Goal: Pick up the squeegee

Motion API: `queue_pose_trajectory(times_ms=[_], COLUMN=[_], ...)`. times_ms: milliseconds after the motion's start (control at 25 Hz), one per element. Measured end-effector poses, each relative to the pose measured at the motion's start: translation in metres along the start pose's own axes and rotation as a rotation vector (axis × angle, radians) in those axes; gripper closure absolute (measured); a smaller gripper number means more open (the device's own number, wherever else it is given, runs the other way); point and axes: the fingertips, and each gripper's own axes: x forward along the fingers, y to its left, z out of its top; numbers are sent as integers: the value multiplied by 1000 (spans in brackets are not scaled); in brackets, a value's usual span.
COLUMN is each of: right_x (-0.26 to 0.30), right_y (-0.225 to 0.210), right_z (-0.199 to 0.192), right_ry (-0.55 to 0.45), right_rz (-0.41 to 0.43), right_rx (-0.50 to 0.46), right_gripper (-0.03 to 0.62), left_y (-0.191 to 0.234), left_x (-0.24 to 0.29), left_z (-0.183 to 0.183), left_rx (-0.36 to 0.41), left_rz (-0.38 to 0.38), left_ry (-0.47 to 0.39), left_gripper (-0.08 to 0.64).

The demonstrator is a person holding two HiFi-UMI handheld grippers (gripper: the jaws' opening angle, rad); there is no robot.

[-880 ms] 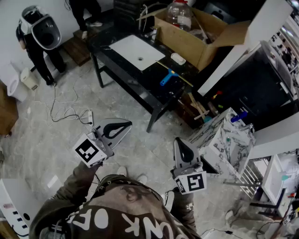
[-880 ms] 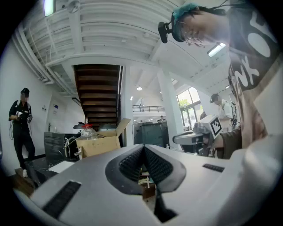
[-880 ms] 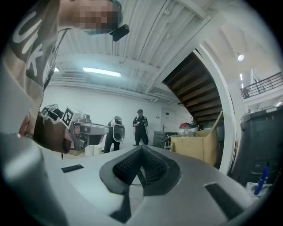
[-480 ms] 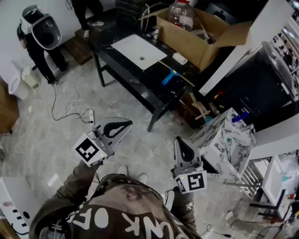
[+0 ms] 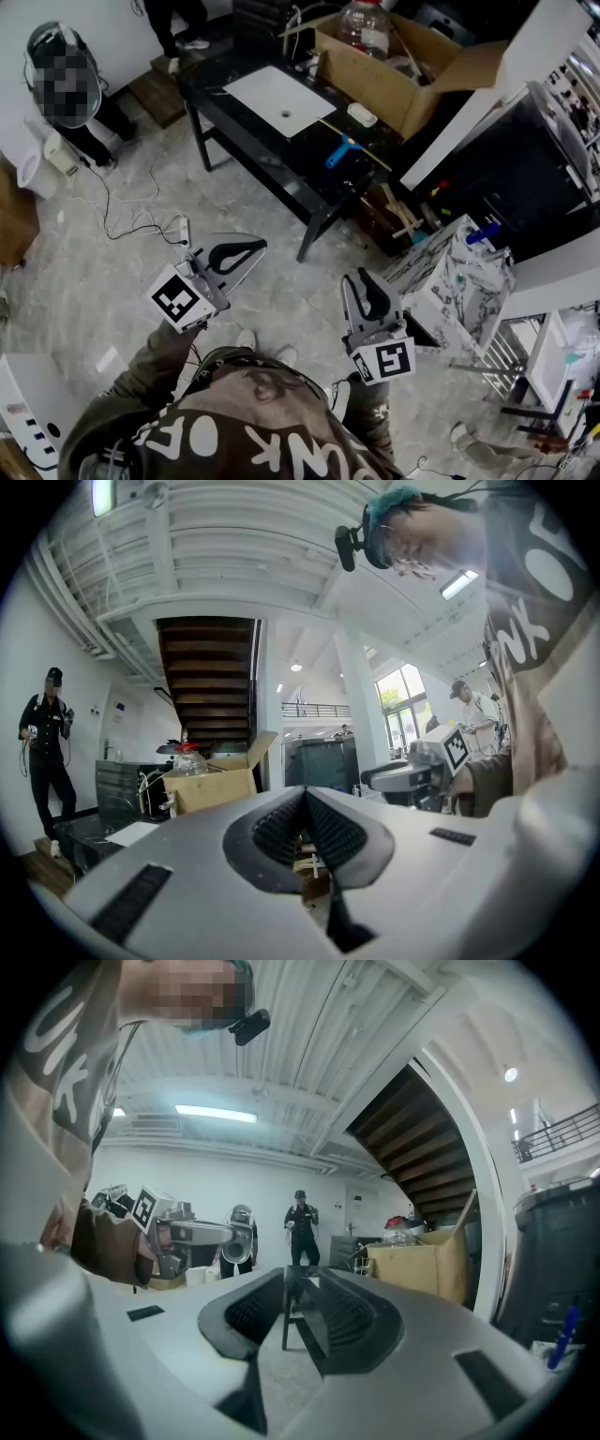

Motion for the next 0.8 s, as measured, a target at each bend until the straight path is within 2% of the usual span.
queue_pose_trajectory(times_ms=[200,280,400,800], right_x=[8,9,9,1], right_y=[2,3,1,-13], right_z=[-7,-7,-7,-8], right_ry=[16,14,15,7], right_rz=[53,62,60,56], right_rx=[40,35,30,11], right_gripper=[157,57,17,15], left_y=[1,1,0,-8], left_x=[3,4,6,20], left_z=[-1,-1,-1,1], left_rx=[-5,-5,0,14], left_rz=[1,1,-1,1], left_ry=[2,1,6,11], left_gripper=[557,557,557,557])
